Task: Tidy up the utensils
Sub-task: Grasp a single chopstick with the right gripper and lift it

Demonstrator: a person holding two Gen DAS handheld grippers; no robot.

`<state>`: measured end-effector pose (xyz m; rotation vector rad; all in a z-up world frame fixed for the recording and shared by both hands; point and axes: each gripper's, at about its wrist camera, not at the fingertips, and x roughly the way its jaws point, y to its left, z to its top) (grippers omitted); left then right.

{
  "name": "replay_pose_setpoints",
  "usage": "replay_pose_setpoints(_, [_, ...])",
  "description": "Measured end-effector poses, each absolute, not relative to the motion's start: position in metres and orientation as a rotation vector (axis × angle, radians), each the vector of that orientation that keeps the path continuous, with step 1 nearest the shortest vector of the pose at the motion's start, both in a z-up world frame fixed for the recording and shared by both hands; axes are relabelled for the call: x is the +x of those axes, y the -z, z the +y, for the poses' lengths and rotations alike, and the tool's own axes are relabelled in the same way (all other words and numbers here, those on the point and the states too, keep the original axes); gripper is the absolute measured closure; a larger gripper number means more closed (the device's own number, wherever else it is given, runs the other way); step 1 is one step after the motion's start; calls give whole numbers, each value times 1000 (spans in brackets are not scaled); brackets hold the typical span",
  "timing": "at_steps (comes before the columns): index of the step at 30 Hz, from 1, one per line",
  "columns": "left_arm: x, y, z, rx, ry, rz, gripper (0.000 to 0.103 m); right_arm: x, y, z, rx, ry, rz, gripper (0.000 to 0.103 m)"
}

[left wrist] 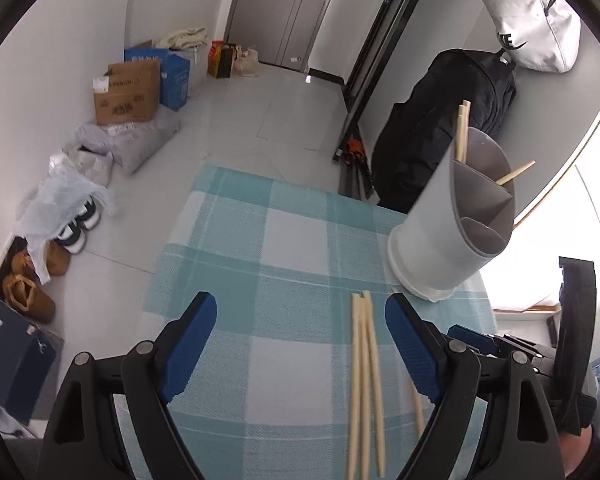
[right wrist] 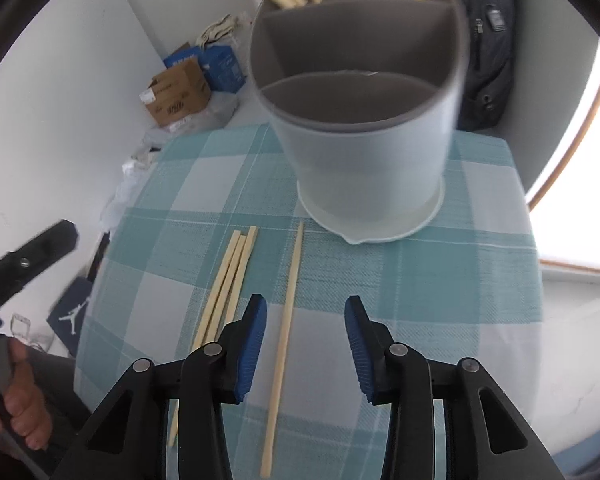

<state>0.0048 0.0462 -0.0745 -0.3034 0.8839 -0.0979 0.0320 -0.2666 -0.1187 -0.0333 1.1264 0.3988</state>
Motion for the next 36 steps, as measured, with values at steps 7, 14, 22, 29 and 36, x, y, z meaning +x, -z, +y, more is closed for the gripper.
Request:
replay_pose_setpoints(7, [16, 88, 65, -351, 78, 924, 20, 51, 137, -232, -177, -377, 1159, 72])
replay_pose_setpoints(14, [20, 93, 78, -394, 64, 946, 20, 48, 137, -228, -225, -311, 1139, 98])
replay_pose_setpoints(22, [22, 101, 85, -441, 56, 991, 20, 27, 132, -252, -65, -272, 1187, 98])
replay_pose_setpoints(29, [21, 98, 84, -439, 74, 990, 20, 39, 133, -241, -100, -278, 1191, 94])
replay_pose_setpoints(36, [22, 102, 88, -439, 62, 1003, 20, 44, 136, -221, -164, -272, 1158, 94])
